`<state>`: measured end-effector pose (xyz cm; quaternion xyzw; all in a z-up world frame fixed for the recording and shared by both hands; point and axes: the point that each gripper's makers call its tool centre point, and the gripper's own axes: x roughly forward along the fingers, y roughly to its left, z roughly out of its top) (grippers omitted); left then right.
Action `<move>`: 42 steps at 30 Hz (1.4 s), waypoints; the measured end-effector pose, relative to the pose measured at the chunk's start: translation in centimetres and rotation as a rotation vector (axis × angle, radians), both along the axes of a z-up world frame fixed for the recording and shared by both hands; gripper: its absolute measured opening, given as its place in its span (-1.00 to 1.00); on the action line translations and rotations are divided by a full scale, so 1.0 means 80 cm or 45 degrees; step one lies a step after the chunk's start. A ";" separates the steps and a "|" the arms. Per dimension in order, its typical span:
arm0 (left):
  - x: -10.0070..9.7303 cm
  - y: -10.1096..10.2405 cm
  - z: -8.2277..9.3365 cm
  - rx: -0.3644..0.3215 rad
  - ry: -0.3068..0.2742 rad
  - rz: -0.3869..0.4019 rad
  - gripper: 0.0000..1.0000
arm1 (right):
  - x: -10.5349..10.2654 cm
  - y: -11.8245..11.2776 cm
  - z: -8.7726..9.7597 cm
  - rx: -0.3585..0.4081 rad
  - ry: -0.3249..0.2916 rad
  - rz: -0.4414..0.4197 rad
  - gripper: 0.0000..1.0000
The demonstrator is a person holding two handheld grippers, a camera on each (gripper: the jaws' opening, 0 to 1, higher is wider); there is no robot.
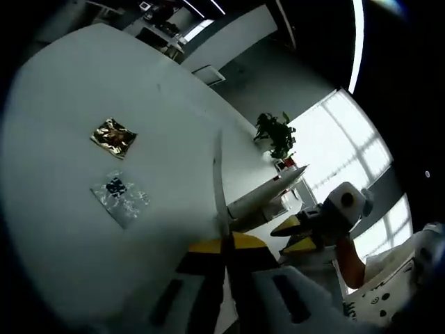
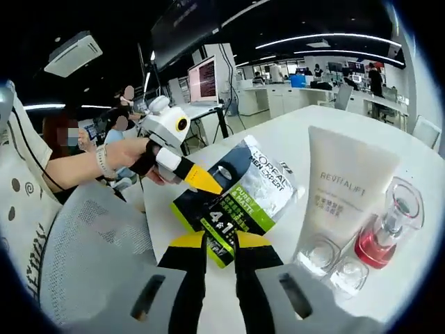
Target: Arrange the skincare products in the storage area until every visible bottle or jar stands upright without overlapping.
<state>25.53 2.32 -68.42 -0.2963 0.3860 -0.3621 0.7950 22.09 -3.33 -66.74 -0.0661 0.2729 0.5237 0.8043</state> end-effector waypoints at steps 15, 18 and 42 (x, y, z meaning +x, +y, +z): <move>0.019 0.003 -0.040 0.066 0.097 0.039 -1.00 | 0.002 0.006 -0.042 -0.179 -0.053 0.002 -0.69; 0.014 -0.006 -0.043 0.075 0.107 0.041 -1.00 | 0.003 0.007 -0.051 -0.244 -0.082 0.026 -0.68; 0.014 -0.008 -0.078 0.285 0.035 -0.031 -1.00 | 0.002 0.004 -0.110 -0.439 -0.091 0.091 -0.66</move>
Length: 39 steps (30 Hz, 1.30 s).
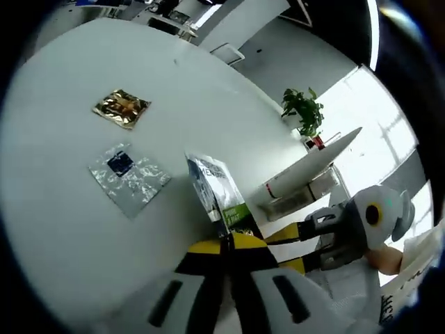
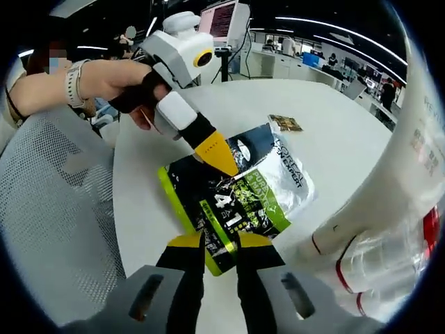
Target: Arrange the skincare products in the storage area until every visible bottle or jar stands upright without overlapping.
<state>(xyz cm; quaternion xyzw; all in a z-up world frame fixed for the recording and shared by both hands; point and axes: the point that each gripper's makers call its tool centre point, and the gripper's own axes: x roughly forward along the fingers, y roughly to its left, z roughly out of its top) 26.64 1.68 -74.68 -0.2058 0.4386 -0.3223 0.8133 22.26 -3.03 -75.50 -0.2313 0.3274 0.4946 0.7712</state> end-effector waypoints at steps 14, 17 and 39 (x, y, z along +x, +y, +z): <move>-0.010 -0.008 -0.017 0.256 -0.137 -0.169 -0.99 | -0.003 -0.006 -0.010 -0.061 -0.001 0.024 -0.65; -0.009 -0.007 -0.016 0.268 -0.164 -0.186 -0.97 | -0.003 -0.006 -0.011 -0.063 0.001 0.017 -0.65; 0.015 0.025 0.009 0.420 -0.363 -0.161 -0.83 | -0.004 -0.010 -0.013 -0.060 0.021 -0.013 -0.66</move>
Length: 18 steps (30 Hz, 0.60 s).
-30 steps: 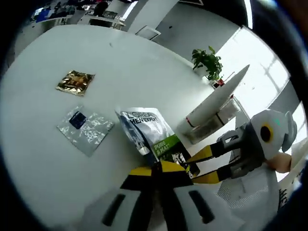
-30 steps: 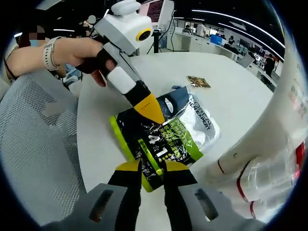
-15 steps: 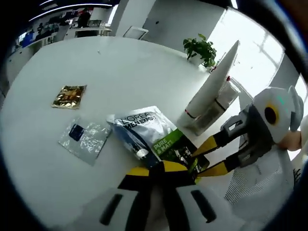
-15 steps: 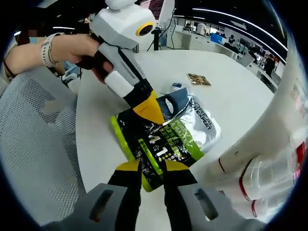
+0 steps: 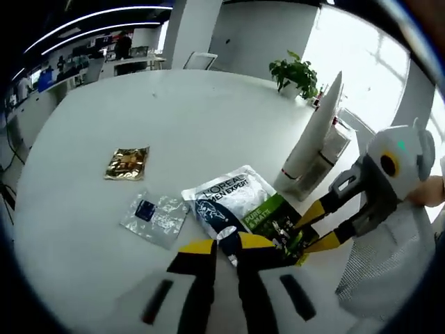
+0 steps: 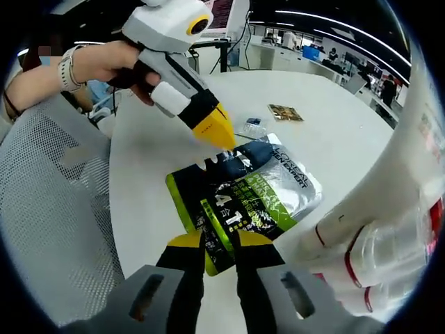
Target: Arrange the skincare products in the storage area until every visible bottle or jar stands upright without overlapping.
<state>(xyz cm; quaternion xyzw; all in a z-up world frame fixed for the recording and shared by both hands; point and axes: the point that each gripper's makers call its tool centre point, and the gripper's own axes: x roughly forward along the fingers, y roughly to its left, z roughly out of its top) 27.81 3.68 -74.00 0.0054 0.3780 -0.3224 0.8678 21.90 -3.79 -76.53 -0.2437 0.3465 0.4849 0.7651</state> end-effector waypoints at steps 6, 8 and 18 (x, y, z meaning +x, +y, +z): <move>-0.010 -0.012 -0.018 0.066 0.032 -0.078 -0.78 | -0.003 0.002 0.000 0.028 0.034 -0.006 -0.58; -0.013 -0.016 -0.017 0.078 0.029 -0.083 -0.76 | -0.005 0.003 0.000 0.038 0.050 -0.006 -0.54; -0.011 -0.011 -0.023 0.086 0.040 -0.075 -0.76 | -0.008 0.005 0.000 -0.027 -0.025 0.097 -0.49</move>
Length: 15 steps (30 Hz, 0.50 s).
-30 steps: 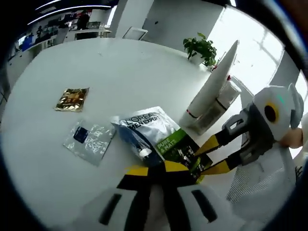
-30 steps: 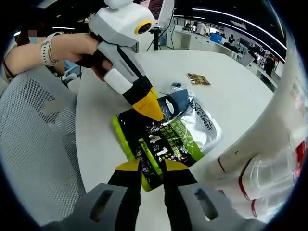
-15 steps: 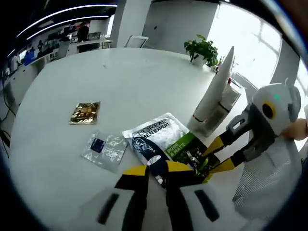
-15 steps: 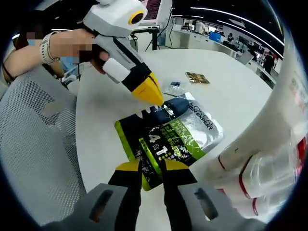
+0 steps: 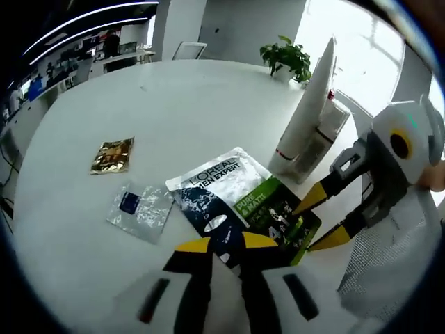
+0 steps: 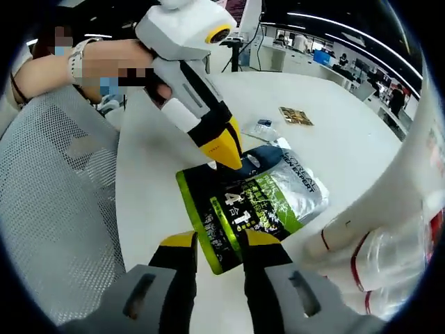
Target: Arrange the skincare products in the storage area until every visible bottle or jar stands upright without overlapping.
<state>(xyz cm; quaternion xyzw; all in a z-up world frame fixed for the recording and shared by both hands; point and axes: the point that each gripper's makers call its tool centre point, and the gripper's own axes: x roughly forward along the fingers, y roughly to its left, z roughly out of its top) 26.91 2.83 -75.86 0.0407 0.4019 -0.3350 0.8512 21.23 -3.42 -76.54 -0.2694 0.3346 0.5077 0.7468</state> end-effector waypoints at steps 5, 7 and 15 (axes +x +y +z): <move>0.000 -0.005 0.002 -0.014 -0.006 0.003 -0.72 | 0.004 -0.004 0.002 -0.009 -0.009 -0.011 -0.48; -0.002 -0.009 0.002 -0.029 -0.003 -0.005 -0.74 | 0.007 -0.008 0.001 -0.012 -0.007 -0.027 -0.48; 0.003 -0.022 0.003 -0.062 -0.038 -0.024 -0.75 | 0.012 -0.015 0.000 -0.019 -0.009 -0.072 -0.48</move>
